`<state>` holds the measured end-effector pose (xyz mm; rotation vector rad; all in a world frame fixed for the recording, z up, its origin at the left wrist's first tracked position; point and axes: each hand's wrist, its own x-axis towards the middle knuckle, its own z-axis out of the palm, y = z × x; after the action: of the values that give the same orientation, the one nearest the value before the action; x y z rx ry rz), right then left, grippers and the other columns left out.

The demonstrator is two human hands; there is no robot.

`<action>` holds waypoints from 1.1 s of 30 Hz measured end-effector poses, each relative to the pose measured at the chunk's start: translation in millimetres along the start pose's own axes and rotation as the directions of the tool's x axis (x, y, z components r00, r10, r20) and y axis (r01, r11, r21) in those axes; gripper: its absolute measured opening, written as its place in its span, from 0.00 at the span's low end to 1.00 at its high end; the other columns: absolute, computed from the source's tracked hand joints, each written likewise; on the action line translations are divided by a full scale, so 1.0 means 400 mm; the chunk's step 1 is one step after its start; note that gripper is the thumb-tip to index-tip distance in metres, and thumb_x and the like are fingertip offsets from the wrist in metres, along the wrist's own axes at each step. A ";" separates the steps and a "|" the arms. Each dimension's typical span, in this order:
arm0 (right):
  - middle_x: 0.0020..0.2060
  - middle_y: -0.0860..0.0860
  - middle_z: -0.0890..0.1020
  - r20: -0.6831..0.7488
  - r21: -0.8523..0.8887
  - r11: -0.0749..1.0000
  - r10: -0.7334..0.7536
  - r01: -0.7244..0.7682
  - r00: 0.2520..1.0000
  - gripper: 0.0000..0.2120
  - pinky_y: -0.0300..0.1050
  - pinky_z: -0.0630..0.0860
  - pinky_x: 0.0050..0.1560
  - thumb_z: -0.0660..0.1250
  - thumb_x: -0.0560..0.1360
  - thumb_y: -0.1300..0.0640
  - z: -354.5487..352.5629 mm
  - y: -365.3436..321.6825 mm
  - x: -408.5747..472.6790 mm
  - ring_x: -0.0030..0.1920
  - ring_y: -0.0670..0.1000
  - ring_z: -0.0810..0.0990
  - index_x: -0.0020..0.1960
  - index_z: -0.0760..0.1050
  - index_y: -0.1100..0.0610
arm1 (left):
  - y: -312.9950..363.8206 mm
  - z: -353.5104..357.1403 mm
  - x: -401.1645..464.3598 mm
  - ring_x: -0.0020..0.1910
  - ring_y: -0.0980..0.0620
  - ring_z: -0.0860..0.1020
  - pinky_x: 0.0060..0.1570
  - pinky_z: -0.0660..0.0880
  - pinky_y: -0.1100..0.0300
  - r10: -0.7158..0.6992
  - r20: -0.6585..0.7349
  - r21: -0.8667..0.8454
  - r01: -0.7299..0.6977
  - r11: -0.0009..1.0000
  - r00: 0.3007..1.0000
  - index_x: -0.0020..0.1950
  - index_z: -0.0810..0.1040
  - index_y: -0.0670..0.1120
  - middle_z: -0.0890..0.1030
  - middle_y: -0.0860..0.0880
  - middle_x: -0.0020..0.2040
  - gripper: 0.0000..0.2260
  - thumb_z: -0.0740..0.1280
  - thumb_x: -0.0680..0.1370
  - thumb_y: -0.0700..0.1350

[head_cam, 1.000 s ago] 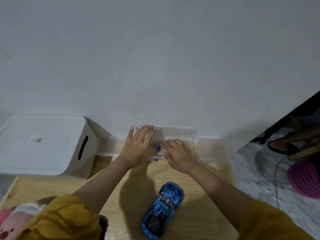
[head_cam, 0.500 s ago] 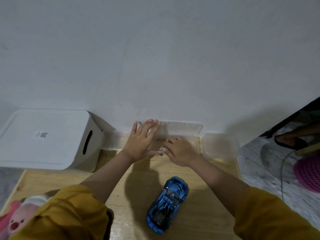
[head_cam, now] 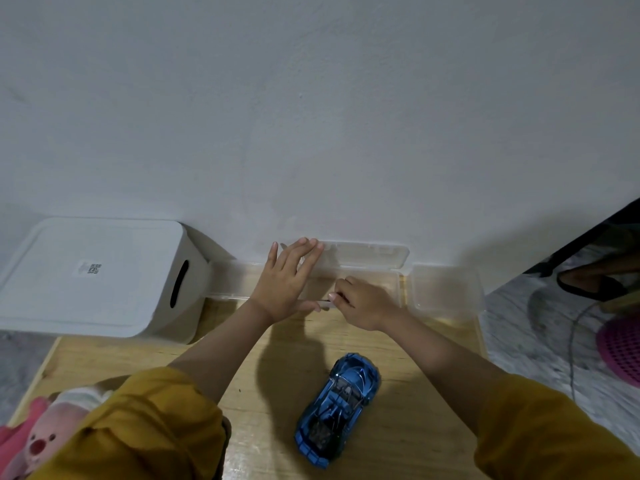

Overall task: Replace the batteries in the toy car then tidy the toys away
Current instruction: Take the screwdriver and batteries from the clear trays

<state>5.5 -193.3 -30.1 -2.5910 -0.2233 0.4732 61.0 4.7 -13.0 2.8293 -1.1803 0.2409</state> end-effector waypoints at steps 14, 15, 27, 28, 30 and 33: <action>0.48 0.50 0.81 -0.207 0.070 0.997 0.006 0.009 0.978 0.10 0.49 0.75 0.45 0.60 0.77 0.52 0.003 0.009 0.003 0.47 0.54 0.78 0.54 0.76 0.54 | 0.005 -0.004 0.001 0.71 0.46 0.61 0.64 0.62 0.35 -0.006 0.014 -0.008 0.007 1.000 1.000 0.74 0.58 0.43 0.62 0.45 0.70 0.56 0.74 0.55 0.70; 0.51 0.50 0.80 -0.212 0.054 0.998 -0.007 0.019 0.977 0.12 0.49 0.76 0.47 0.60 0.77 0.52 0.002 0.010 0.001 0.49 0.53 0.78 0.57 0.76 0.54 | 0.005 -0.004 0.001 0.71 0.46 0.61 0.64 0.62 0.35 -0.007 0.014 -0.009 0.007 1.000 1.000 0.74 0.59 0.43 0.62 0.45 0.70 0.56 0.74 0.56 0.70; 0.41 0.49 0.80 -0.323 0.215 0.972 -0.021 0.095 0.946 0.04 0.47 0.72 0.37 0.61 0.76 0.55 -0.016 -0.010 -0.008 0.40 0.51 0.77 0.49 0.72 0.54 | 0.007 -0.002 0.002 0.71 0.45 0.61 0.63 0.65 0.35 -0.018 0.030 -0.016 0.019 1.000 0.999 0.74 0.58 0.43 0.62 0.45 0.70 0.56 0.75 0.55 0.69; 0.41 0.49 0.80 -0.332 0.237 0.965 -0.027 0.112 0.943 0.03 0.48 0.72 0.38 0.61 0.76 0.55 -0.017 -0.013 -0.010 0.39 0.51 0.76 0.49 0.71 0.54 | 0.007 -0.001 0.001 0.71 0.45 0.61 0.63 0.65 0.35 -0.017 0.030 -0.016 0.018 1.000 0.999 0.74 0.58 0.43 0.62 0.45 0.70 0.56 0.75 0.56 0.69; 0.40 0.50 0.78 -0.331 0.283 0.950 -0.030 0.130 0.943 0.03 0.49 0.72 0.38 0.60 0.77 0.56 -0.016 -0.015 -0.008 0.38 0.51 0.75 0.49 0.70 0.54 | 0.007 0.000 0.001 0.71 0.45 0.61 0.63 0.64 0.35 -0.014 0.029 -0.015 0.015 1.000 0.999 0.75 0.57 0.43 0.62 0.44 0.70 0.56 0.75 0.57 0.69; 0.40 0.51 0.76 -0.293 0.349 0.926 -0.039 0.145 0.955 0.02 0.49 0.71 0.40 0.60 0.77 0.57 -0.013 -0.015 0.000 0.39 0.51 0.74 0.49 0.69 0.54 | 0.007 -0.002 0.002 0.71 0.45 0.60 0.64 0.64 0.35 -0.016 0.031 -0.013 0.016 1.000 0.999 0.75 0.57 0.43 0.62 0.44 0.70 0.55 0.75 0.57 0.69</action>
<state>7.1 -190.3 -23.0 -2.2322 -0.1417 0.0928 59.4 2.3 -12.3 2.8401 -1.1603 0.1886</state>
